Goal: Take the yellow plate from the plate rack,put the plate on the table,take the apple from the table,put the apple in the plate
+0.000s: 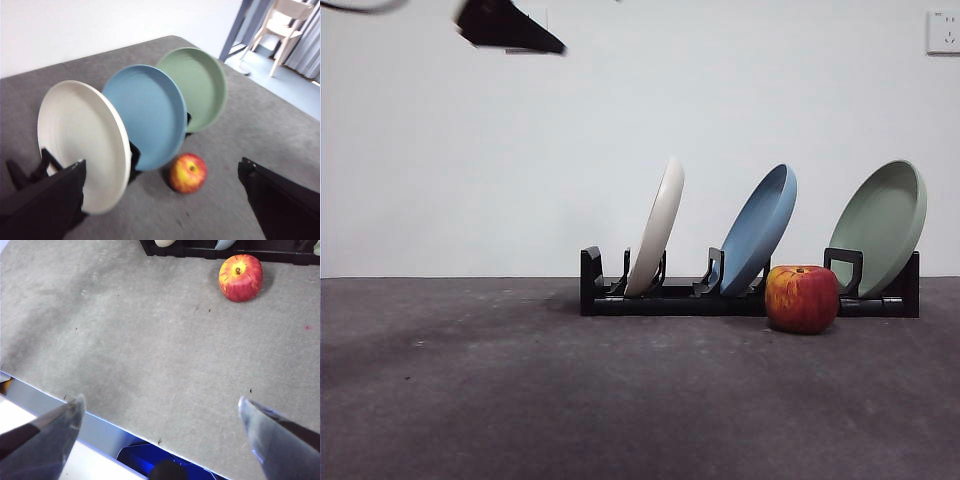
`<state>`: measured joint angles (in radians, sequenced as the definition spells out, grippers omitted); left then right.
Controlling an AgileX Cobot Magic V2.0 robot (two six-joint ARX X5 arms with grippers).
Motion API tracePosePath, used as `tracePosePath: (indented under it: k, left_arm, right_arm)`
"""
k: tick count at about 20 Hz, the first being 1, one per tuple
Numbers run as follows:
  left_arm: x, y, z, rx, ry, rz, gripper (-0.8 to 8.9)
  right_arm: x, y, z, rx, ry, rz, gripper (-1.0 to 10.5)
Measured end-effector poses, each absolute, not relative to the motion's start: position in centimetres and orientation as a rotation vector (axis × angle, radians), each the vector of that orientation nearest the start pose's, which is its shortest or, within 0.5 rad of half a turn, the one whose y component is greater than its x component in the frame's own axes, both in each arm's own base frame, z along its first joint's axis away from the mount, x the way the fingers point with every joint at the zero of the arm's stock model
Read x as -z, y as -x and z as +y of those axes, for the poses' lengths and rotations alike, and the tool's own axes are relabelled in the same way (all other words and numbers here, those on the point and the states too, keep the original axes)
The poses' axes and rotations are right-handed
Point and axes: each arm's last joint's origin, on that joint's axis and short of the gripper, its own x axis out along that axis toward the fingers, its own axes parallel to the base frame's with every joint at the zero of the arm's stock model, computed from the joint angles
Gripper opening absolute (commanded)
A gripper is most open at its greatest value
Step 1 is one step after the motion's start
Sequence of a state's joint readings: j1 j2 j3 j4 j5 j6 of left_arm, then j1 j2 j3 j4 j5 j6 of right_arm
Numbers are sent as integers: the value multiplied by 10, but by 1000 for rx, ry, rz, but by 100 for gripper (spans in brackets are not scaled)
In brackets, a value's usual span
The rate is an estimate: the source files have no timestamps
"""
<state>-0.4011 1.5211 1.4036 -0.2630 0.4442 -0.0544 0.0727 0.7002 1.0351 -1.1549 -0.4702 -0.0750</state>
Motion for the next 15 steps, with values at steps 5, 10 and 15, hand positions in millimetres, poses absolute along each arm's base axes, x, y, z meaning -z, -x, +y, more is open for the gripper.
tracePosePath:
  k: [5, 10, 15]
  left_arm:
    - [-345, -364, -184, 803, 39, 436, 530]
    - [-297, -404, -206, 764, 44, 486, 529]
    - [-260, -419, -222, 743, 49, 510, 528]
  right_arm:
    - [-342, -95, 20, -541, -96, 801, 648]
    - [-342, -95, 20, -541, -96, 800, 648]
    - [-341, -97, 20, -538, -105, 809, 648]
